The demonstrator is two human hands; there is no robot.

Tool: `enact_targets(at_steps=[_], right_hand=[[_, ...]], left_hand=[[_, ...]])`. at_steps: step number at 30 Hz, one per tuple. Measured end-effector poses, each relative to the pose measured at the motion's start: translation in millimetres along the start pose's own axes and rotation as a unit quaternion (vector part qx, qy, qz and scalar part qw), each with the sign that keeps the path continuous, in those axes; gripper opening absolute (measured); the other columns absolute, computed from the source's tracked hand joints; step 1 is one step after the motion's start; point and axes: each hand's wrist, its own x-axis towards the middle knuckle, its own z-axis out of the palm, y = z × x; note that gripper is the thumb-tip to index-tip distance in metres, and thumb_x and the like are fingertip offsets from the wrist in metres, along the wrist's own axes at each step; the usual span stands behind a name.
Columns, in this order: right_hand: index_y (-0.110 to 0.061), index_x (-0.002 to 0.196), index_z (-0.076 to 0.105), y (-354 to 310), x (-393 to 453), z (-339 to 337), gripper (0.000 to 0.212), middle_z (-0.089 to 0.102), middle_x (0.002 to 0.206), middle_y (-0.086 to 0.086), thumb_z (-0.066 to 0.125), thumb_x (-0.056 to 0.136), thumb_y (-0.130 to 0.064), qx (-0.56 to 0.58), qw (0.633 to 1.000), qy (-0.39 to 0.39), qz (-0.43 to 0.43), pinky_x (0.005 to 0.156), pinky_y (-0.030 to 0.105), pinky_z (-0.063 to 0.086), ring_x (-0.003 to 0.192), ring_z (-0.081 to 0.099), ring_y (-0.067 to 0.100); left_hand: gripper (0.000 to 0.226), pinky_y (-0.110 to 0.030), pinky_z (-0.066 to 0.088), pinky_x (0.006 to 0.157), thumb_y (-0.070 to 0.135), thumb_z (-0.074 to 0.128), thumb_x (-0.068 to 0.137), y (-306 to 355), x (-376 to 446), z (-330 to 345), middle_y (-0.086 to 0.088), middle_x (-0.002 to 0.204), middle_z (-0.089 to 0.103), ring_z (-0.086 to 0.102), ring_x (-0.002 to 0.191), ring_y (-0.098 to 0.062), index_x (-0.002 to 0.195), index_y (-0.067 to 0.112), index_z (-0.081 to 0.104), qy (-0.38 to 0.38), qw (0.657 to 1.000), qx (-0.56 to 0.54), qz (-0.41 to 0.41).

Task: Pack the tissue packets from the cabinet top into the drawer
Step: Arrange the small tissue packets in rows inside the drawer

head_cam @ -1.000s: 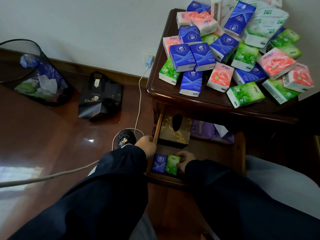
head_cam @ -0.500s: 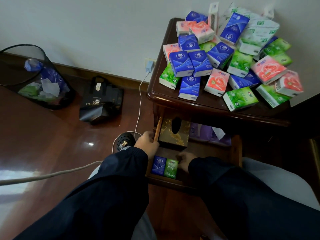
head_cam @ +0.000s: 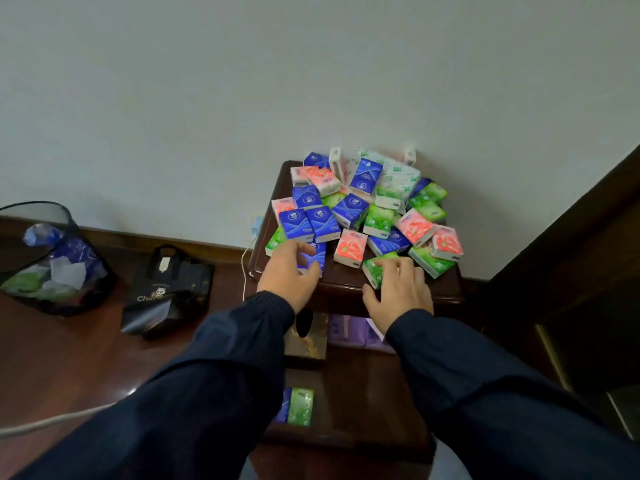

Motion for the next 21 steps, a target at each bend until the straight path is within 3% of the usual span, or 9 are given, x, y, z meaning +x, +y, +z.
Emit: enact_targets(at_steps=[3, 6, 11, 15, 18, 21], right_hand=[[-0.029, 0.144, 0.039, 8.2, 1.6, 4.4, 0.065, 0.035, 0.146, 0.006, 0.057, 0.088, -0.059, -0.067, 0.997, -0.023, 0.034, 0.096, 0.041, 0.044, 0.124, 0.040, 0.031], [-0.032, 0.142, 0.040, 15.9, 0.5, 14.3, 0.064, 0.036, 0.146, 0.008, 0.057, 0.088, -0.061, -0.035, 0.999, -0.021, 0.034, 0.097, 0.042, 0.044, 0.123, 0.041, 0.032], [-0.032, 0.124, 0.044, 24.2, 14.1, 11.2, 0.051, 0.052, 0.126, 0.005, 0.063, 0.084, -0.057, 0.061, 0.996, -0.053, 0.048, 0.094, 0.039, 0.041, 0.112, 0.045, 0.029], [-0.029, 0.122, 0.044, 28.5, 17.2, 7.1, 0.066, 0.050, 0.121, -0.002, 0.077, 0.068, -0.045, 0.194, 0.975, -0.067, 0.085, 0.096, 0.035, 0.041, 0.114, 0.043, 0.023], [-0.034, 0.131, 0.043, 34.7, 8.5, 7.6, 0.081, 0.042, 0.125, -0.006, 0.085, 0.062, -0.031, 0.312, 0.945, -0.060, 0.081, 0.101, 0.032, 0.046, 0.117, 0.049, 0.014], [-0.045, 0.126, 0.047, 42.9, -3.3, 11.6, 0.082, 0.039, 0.126, -0.006, 0.089, 0.062, -0.016, 0.389, 0.914, -0.088, 0.081, 0.100, 0.035, 0.053, 0.113, 0.056, 0.012]], left_hand=[[0.060, -0.040, 0.049, 0.095, 0.043, 0.061, 0.090, 7.6, -1.8, 13.4, -0.002, 0.140, 0.039, 0.046, 0.123, -0.025, 0.145, 0.028, 0.040, -0.067, 0.969, 0.237, 0.028], [0.069, -0.045, 0.044, 0.099, 0.052, 0.056, 0.091, 6.6, -5.6, 24.7, -0.004, 0.146, 0.030, 0.037, 0.130, -0.029, 0.151, 0.030, 0.031, -0.064, 0.934, 0.350, 0.033], [0.057, -0.043, 0.045, 0.098, 0.053, 0.059, 0.089, 8.1, -1.4, 34.2, -0.007, 0.145, 0.033, 0.040, 0.127, -0.031, 0.138, 0.029, 0.042, -0.012, 0.934, 0.356, 0.022], [0.055, -0.041, 0.048, 0.096, 0.052, 0.066, 0.086, 14.4, 4.3, 41.2, -0.006, 0.137, 0.038, 0.044, 0.123, -0.029, 0.128, 0.022, 0.046, 0.007, 0.940, 0.340, -0.008], [0.044, -0.040, 0.050, 0.094, 0.039, 0.067, 0.089, 12.3, 4.9, 43.0, -0.007, 0.136, 0.039, 0.045, 0.121, -0.029, 0.124, 0.021, 0.049, 0.021, 0.945, 0.325, -0.013], [0.038, -0.039, 0.051, 0.090, 0.021, 0.067, 0.085, 4.4, 1.7, 41.6, -0.008, 0.132, 0.042, 0.047, 0.114, -0.028, 0.118, 0.019, 0.049, 0.031, 0.961, 0.273, -0.026]])
